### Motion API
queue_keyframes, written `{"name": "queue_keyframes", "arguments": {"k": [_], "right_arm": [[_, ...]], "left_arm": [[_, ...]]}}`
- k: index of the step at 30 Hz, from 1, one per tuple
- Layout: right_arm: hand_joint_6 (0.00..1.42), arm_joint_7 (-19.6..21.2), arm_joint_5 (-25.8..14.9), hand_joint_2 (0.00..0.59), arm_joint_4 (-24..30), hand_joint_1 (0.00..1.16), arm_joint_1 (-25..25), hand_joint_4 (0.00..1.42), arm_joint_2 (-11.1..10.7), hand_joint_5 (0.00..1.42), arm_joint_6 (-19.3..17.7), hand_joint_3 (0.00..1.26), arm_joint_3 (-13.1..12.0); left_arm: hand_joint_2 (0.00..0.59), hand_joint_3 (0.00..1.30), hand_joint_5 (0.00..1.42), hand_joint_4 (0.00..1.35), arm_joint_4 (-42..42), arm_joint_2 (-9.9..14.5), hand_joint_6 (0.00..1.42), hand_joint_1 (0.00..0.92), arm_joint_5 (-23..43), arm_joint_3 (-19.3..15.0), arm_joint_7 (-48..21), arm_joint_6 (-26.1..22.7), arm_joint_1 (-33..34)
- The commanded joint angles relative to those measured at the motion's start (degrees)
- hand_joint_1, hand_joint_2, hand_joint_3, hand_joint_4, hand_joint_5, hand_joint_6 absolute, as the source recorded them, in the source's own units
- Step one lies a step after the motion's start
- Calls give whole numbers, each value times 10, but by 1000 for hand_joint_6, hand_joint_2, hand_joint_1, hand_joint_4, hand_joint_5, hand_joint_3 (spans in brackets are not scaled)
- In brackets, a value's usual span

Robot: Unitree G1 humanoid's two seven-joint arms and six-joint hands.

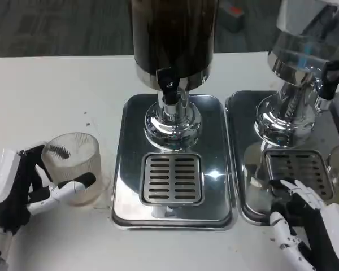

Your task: Grasp the cup under the faucet to collect the drink, then remove the cup.

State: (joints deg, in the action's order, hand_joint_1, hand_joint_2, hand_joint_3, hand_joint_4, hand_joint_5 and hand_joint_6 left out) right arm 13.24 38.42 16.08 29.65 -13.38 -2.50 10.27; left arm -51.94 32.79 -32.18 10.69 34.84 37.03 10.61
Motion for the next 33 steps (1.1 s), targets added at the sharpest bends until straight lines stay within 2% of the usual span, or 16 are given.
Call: {"name": "queue_keyframes", "arguments": {"k": [1, 7, 16, 33], "right_arm": [[231, 2, -5, 495, -3, 27, -1, 109, 1, 86, -8, 228, -1], [231, 1, -7, 495, -4, 34, -2, 109, 1, 86, -9, 227, -1], [235, 2, -6, 495, -2, 42, -3, 108, 2, 86, -13, 220, -1], [245, 6, -2, 498, 10, 50, 4, 106, 17, 86, -20, 219, 6]], "left_arm": [[94, 710, 1082, 838, 35, 17, 1424, 270, -1, -18, 30, 23, -16], [94, 713, 1083, 838, 94, 22, 1424, 270, 1, -38, 33, 33, -40], [94, 719, 1094, 851, 176, 13, 1424, 270, 6, -61, 6, 37, -64], [94, 741, 1112, 865, 188, -32, 1424, 269, -20, -25, -46, 32, -27]]}}
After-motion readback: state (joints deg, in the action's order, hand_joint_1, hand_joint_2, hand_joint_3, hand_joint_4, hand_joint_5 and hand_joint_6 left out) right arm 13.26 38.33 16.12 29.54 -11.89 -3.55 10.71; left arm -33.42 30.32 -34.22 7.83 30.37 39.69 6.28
